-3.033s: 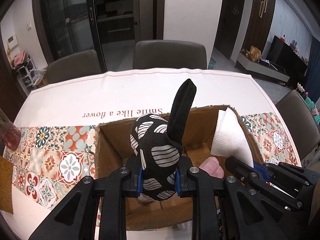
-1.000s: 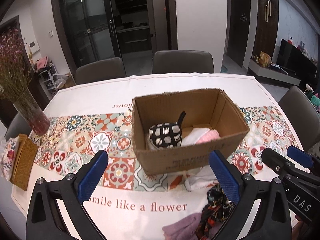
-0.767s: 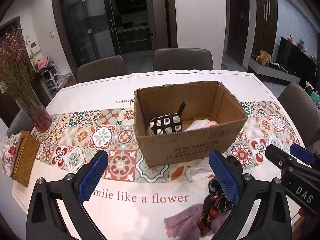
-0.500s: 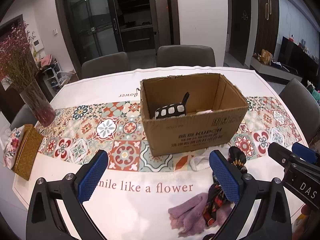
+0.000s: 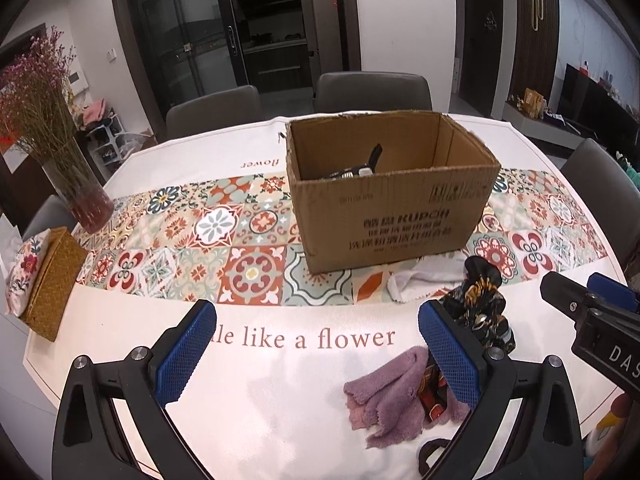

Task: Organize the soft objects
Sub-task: 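Withdraw both tools from the box toward the remaining scarf and towel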

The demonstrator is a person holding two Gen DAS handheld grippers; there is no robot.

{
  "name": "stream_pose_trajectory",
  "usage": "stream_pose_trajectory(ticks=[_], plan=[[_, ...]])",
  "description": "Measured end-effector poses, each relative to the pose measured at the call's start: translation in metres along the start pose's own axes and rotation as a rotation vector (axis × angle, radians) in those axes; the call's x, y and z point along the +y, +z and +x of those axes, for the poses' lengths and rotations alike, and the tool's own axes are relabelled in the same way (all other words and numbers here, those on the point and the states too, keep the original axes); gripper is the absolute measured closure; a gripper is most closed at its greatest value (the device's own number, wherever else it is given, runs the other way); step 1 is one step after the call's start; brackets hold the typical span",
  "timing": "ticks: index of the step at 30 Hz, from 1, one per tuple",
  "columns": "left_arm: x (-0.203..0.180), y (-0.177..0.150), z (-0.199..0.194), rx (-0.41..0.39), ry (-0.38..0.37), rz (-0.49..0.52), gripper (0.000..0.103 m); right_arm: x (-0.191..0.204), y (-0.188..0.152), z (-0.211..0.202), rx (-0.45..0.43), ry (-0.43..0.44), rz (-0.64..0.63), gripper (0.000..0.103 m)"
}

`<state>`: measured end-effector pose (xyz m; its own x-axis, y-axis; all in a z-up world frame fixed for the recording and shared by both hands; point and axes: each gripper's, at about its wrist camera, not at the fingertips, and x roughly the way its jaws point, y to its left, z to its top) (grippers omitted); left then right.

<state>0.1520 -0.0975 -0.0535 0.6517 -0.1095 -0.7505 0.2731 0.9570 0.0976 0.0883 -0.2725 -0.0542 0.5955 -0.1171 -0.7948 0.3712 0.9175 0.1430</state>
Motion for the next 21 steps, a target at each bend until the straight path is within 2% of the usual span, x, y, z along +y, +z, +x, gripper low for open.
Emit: stream_pose_trajectory(ticks=[10,21], plan=[[-0.001,-0.023,0.017,0.054,-0.027,0.028,0.0,-0.002,-0.011,0.011,0.02,-0.021,-0.004,0.033],[-0.01,-0.052,0.03,0.092,-0.058,0.079,0.0,-0.011,-0.046,0.029,0.082,-0.021,0.025,0.033]])
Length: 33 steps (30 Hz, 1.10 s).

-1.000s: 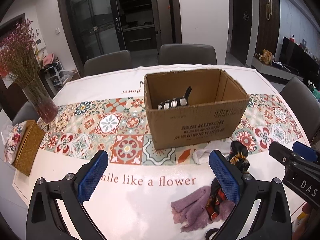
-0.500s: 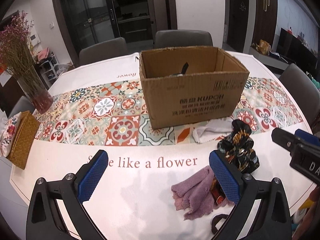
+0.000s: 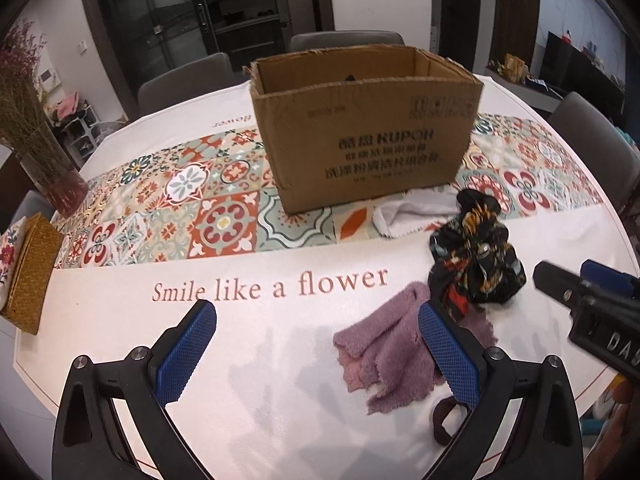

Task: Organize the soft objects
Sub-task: 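Withdraw both tools from the box toward the remaining scarf and towel, then grasp the mauve fuzzy towel with the left tool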

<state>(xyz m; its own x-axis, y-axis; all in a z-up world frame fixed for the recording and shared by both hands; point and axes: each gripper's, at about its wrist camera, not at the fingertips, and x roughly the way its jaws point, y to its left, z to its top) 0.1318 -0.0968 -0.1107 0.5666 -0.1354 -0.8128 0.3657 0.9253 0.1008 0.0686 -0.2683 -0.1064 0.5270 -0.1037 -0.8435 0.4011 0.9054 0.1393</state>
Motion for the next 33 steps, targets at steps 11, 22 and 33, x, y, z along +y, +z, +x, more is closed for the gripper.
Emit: stream_pose_trajectory(ticks=[11,22,33], plan=[[-0.018,-0.026,0.02,0.068,-0.081,0.061,0.0,-0.011,-0.038,0.016,0.085,-0.027,-0.004,0.033],[-0.022,-0.041,0.039,0.135,-0.115,0.07,0.001,-0.018,-0.068,0.034,0.164,-0.024,0.031,0.033],[-0.036,-0.048,0.064,0.183,-0.133,0.117,0.014,-0.025,-0.076,0.043,0.186,-0.039,0.044,0.033]])
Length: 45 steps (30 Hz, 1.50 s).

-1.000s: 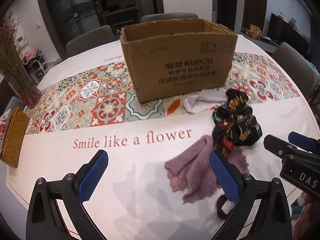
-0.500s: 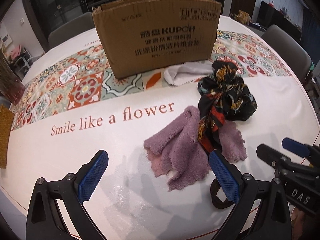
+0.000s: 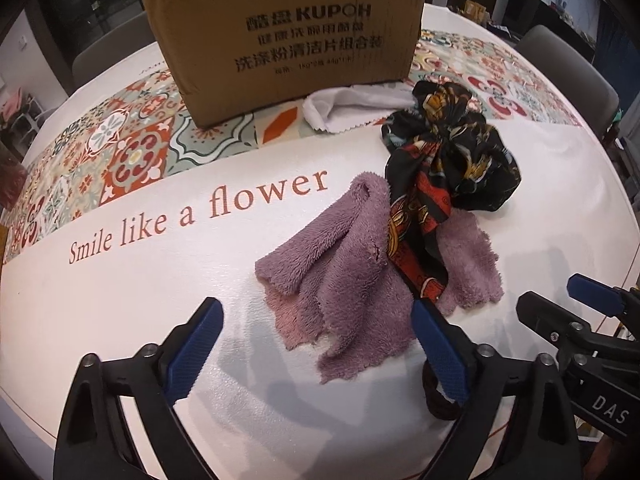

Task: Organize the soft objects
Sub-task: 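Grasp the mauve fuzzy towel with the left tool, then lift the mauve towel with the left tool while the right tool grasps the dark hair tie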

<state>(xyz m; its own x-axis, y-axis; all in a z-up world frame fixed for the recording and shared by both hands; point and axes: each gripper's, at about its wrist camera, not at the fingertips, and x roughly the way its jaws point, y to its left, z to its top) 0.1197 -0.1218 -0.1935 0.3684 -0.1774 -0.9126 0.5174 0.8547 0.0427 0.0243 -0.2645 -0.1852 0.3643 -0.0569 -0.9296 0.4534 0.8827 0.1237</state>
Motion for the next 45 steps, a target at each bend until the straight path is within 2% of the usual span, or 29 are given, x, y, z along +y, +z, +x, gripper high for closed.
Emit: stream_pose_trajectory(ticks=[2,7,8,10,13,17,21,28,34,45], plan=[[-0.002,0.0,0.005,0.017,-0.003,0.012,0.027,-0.001,0.0,0.003,0.008,-0.004,0.003,0.033],[-0.008,-0.001,0.012,0.032,-0.01,0.033,0.03,-0.002,0.0,0.003,0.012,-0.01,0.007,0.033],[-0.007,-0.001,0.013,0.035,-0.019,0.031,0.039,-0.003,0.0,0.003,0.012,-0.012,0.009,0.033],[-0.006,-0.002,0.013,0.037,-0.048,0.026,0.048,-0.003,-0.001,0.003,0.014,-0.015,0.011,0.033],[-0.004,-0.003,0.01,0.028,-0.058,0.026,0.072,0.0,-0.001,0.003,0.014,-0.019,0.003,0.033],[0.002,-0.007,0.008,0.026,-0.079,0.016,0.092,0.006,-0.003,0.0,0.01,-0.023,-0.017,0.033],[0.009,-0.013,0.004,0.033,-0.084,-0.002,0.094,0.015,-0.005,-0.004,0.002,-0.032,-0.048,0.033],[0.028,-0.029,-0.015,0.015,-0.01,-0.044,0.095,0.033,-0.012,-0.009,0.002,-0.01,-0.103,0.033],[0.052,-0.046,-0.026,0.021,0.021,-0.108,0.095,0.063,-0.024,-0.007,0.029,0.019,-0.204,0.033],[0.066,-0.058,-0.044,-0.004,0.037,-0.143,0.095,0.09,-0.032,0.002,0.066,-0.025,-0.291,0.036]])
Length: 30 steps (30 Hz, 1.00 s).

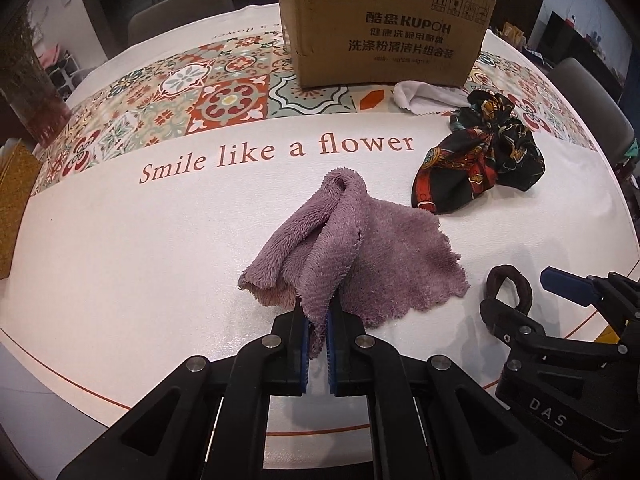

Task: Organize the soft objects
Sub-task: 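Lift the mauve towel with the left tool while the right tool grasps the dark hair tie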

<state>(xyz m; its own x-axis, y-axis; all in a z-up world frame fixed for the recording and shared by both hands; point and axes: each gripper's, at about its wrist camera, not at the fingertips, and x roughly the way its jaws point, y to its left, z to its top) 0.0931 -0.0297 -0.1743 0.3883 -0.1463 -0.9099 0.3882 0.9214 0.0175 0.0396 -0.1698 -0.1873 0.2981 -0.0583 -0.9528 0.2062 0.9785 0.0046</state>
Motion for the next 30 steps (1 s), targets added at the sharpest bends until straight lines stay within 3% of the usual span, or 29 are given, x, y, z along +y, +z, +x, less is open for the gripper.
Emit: stream_pose_trajectory(ticks=[4,9,12,30], plan=[[0.0,-0.001,-0.004,-0.008,0.004,-0.001,0.095,0.005,0.0,0.0,0.003,-0.014,-0.016,0.053],[0.0,0.0,-0.006,-0.015,0.006,0.001,0.095,0.009,-0.002,0.003,0.024,-0.018,-0.043,0.088],[0.0,0.0,-0.008,-0.019,0.009,0.002,0.095,0.009,-0.003,0.002,0.016,-0.013,-0.045,0.095],[-0.006,0.011,-0.028,-0.085,0.024,0.013,0.095,0.003,0.004,-0.031,-0.117,-0.024,-0.02,0.097]])
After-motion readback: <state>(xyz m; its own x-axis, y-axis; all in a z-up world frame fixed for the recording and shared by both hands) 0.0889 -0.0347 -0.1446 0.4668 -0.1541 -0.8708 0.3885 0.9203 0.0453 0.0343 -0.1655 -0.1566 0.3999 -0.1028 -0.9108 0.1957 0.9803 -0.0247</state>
